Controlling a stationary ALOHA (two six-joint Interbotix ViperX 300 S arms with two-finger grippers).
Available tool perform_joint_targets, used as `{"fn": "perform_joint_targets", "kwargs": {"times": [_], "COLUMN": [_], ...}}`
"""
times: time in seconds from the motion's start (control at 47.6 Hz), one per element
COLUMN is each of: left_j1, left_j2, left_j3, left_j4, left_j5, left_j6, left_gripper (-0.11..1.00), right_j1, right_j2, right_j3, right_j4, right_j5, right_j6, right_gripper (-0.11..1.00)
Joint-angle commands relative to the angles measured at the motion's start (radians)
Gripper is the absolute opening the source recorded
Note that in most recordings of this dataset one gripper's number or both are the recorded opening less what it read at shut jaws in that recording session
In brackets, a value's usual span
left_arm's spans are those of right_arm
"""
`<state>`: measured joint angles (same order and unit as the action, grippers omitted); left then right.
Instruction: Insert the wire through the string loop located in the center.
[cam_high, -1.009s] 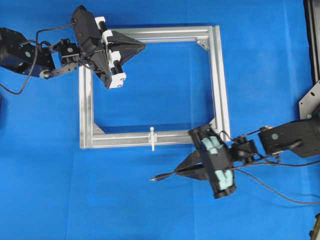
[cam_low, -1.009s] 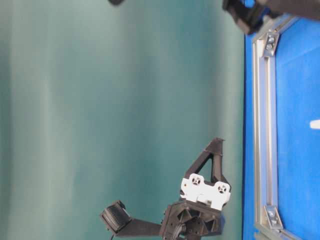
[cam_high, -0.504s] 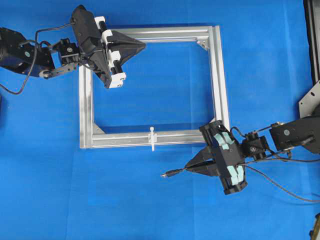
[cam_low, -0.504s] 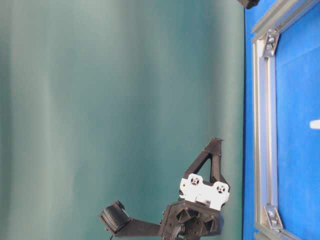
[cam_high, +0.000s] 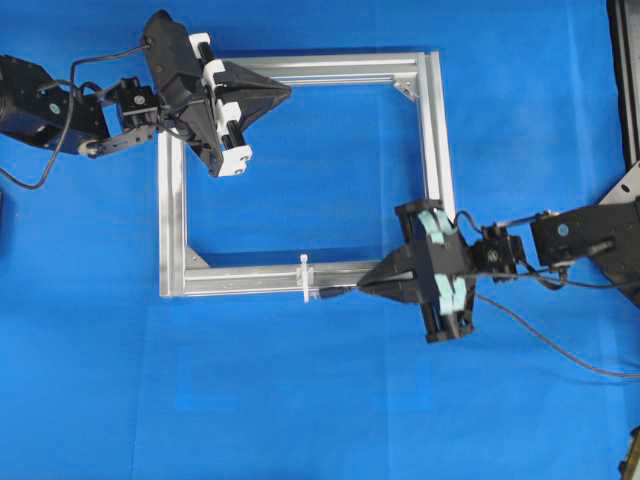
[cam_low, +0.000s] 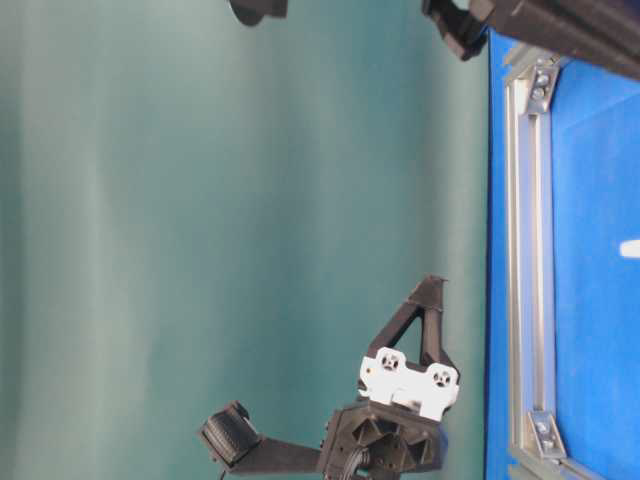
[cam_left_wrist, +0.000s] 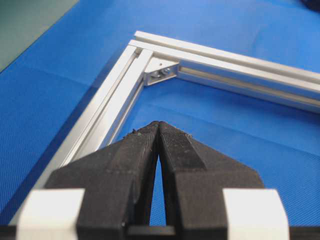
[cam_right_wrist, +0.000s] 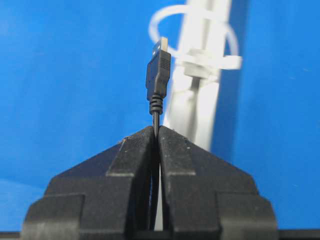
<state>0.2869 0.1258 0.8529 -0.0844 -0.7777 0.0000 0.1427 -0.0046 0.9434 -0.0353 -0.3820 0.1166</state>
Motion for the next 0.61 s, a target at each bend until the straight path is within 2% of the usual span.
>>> {"fn": "perform_joint_targets", "kwargs": {"times": [0.0,0.147,0.588], "left_j1": [0.002,0.002,0.002], "left_j2": [-0.029,-0.029,-0.029], "left_j3": [-0.006,-0.006,-0.006], "left_j4": [0.002,0.002,0.002], "left_j5": [-0.005,-0.005,-0.005], "left_j6": [0.000,0.000,0.002], "left_gripper": [0.00,0.00,0.00], "right_j1": [-0.021,-0.048,-0.051], "right_j2": [-0.021,-0.021,-0.021], "right_j3": [-0.008,-0.006,-0.006], "right_j4": [0.002,0.002,0.002], "right_j5": [-0.009,-0.009,-0.015], "right_j6": [0.000,0.000,-0.002], "right_gripper": [-0.02,-0.02,-0.02]}}
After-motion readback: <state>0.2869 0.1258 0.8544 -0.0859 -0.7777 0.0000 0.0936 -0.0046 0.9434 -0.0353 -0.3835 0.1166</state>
